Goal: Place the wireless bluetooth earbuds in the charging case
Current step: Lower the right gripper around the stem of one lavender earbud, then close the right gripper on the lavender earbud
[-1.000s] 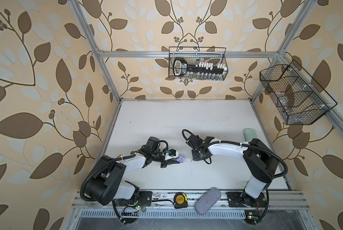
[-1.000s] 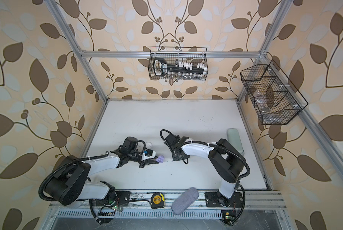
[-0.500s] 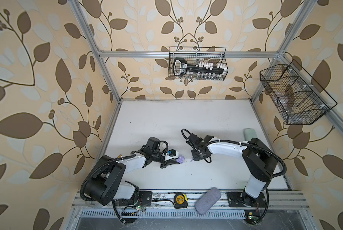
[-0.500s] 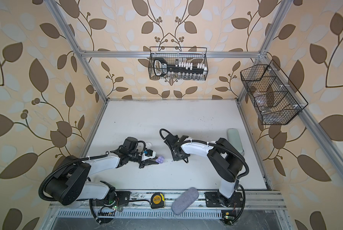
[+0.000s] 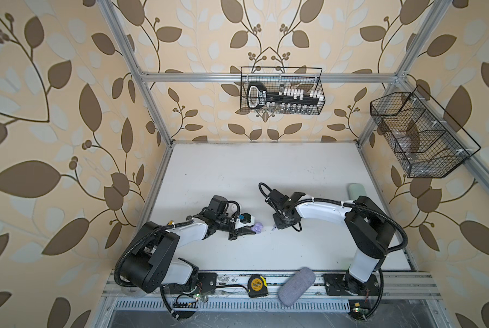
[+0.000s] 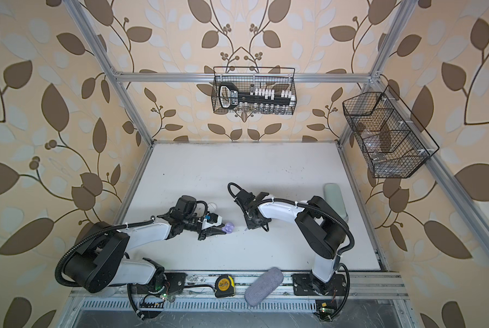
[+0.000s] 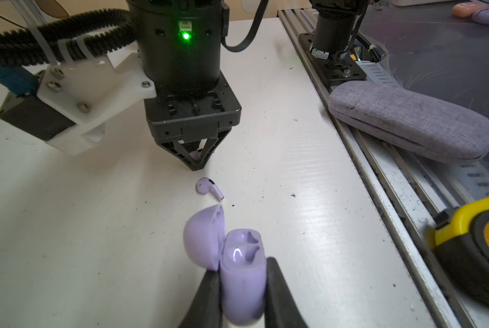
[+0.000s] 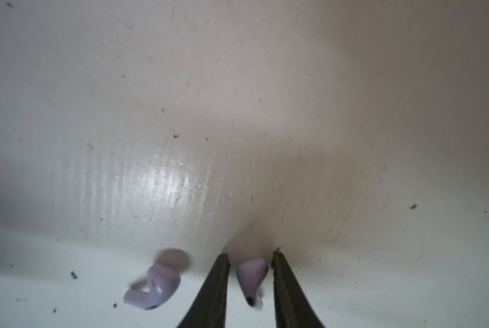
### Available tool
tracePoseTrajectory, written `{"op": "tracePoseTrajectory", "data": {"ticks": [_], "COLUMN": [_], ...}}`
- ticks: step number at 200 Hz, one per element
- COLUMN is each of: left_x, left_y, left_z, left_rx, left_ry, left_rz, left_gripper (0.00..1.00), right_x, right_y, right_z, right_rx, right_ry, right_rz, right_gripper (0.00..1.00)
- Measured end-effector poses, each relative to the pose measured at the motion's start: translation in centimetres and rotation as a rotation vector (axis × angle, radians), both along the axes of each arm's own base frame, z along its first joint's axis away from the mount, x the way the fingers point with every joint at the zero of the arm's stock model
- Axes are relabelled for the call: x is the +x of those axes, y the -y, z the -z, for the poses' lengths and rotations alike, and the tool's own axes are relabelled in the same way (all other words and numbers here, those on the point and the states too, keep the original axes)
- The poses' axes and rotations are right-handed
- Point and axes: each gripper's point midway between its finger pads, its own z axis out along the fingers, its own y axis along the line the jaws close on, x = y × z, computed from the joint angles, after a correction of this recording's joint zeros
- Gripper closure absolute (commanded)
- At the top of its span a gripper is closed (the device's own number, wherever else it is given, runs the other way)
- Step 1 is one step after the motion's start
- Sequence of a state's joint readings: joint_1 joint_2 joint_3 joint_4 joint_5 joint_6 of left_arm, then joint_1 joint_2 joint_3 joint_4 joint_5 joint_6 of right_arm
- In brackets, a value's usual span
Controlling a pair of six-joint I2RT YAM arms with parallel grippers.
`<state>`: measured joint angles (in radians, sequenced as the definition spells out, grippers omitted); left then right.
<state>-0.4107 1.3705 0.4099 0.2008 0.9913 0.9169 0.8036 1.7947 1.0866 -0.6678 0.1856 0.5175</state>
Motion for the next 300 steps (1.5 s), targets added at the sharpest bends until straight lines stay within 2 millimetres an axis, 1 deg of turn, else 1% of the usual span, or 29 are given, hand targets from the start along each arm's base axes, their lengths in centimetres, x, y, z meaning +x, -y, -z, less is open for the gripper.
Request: {"op": "tracePoseTrajectory", "data": {"ticks": [46, 143, 178, 231, 300], "left_x": [-0.13, -0.21, -0.21, -0.19, -0.19], "left_y": [-0.06, -0.09, -0.09, -0.08, -0.09], "left_z": [0.12, 0.37, 0.37, 0.34, 0.43], "left_rx": [0.004, 0.01, 0.01, 0.009, 0.011], "left_ry": [-0.01, -0.022, -0.022, -0.022, -0.025], "left_rz": [0.0, 0.0, 0.0, 0.0, 0.0], "left_gripper": [1.0, 1.0, 1.0, 1.0, 1.0], "right_x": [0.06, 0.09, 0.12, 0.01, -0.08], "right_y": [0.13, 0.06, 0.17, 0.51, 0.63], "right_z": [0.02, 0.03, 0.04, 0.03, -0.01], "right_rx": [-0.001, 0.005, 0.005, 0.004, 0.01], "right_ry": [-0.004, -0.01, -0.013, -0.016, -0.015], "right_rz": [-0.003, -0.02, -0.027, -0.032, -0.036], "right_gripper": [0.72, 0.76, 0.79, 0.8, 0.85]}}
